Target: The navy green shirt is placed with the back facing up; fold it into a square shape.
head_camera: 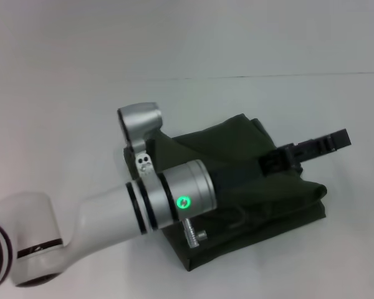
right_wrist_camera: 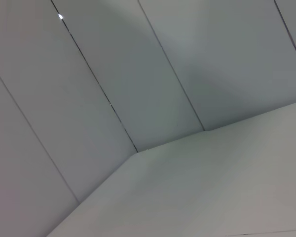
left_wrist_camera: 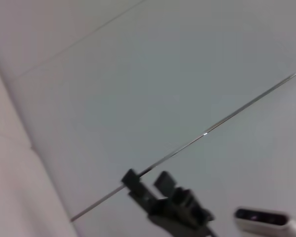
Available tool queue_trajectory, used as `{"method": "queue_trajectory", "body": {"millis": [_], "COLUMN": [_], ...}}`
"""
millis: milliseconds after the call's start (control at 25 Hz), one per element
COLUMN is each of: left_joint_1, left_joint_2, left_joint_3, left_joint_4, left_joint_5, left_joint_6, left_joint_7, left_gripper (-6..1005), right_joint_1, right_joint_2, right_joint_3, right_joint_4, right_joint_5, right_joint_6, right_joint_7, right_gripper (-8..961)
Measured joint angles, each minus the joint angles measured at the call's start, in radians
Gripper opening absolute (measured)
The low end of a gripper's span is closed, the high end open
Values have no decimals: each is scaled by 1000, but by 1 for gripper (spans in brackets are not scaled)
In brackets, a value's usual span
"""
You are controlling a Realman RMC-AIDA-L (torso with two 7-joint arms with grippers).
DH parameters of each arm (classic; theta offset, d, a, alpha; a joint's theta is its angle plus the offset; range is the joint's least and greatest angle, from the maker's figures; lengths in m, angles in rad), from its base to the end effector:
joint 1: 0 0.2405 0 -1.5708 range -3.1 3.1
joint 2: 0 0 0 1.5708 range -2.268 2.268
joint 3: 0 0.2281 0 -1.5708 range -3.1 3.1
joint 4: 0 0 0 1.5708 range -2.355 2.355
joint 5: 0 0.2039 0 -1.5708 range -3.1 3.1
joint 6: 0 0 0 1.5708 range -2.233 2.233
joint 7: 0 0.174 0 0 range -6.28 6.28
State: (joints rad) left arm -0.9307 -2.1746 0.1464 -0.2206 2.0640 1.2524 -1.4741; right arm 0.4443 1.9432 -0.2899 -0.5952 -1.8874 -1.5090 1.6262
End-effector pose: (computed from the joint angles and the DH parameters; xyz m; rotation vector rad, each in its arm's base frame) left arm -0.0760 0.3106 -0.1481 2.3086 1.4415 1.2783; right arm 0.2978 0.3409 0.1053 -2.0611 1.0511 0.9806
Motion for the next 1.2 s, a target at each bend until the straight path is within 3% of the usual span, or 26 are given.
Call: {"method": "queue_trajectory", "body": {"millis": [280,520,880,1200], "left_joint_1": [57,131,265,377], "left_joint_2": [4,6,10,10], "left_joint_3": [1,32,170,284], "left_joint_4": [108,290,598,764], "left_joint_5": [5,9,10,12], "left_joint_6": [169,334,424,453], "left_joint_7": [-1,1,45,144], "left_gripper": [911,910,910,911], "right_joint_1": [31,46,49,57], "right_joint_2": [-6,-6,22,29], "right_joint_3": [-51,-155,-181,-223], "right_joint_4": [0,0,0,0], "right_joint_5": [-44,-69,-68,-69], "right_joint_6": [13,10,-52,-58], "right_joint_7": [-5,-51,-92,-94], "right_gripper": [809,808,803,797]}}
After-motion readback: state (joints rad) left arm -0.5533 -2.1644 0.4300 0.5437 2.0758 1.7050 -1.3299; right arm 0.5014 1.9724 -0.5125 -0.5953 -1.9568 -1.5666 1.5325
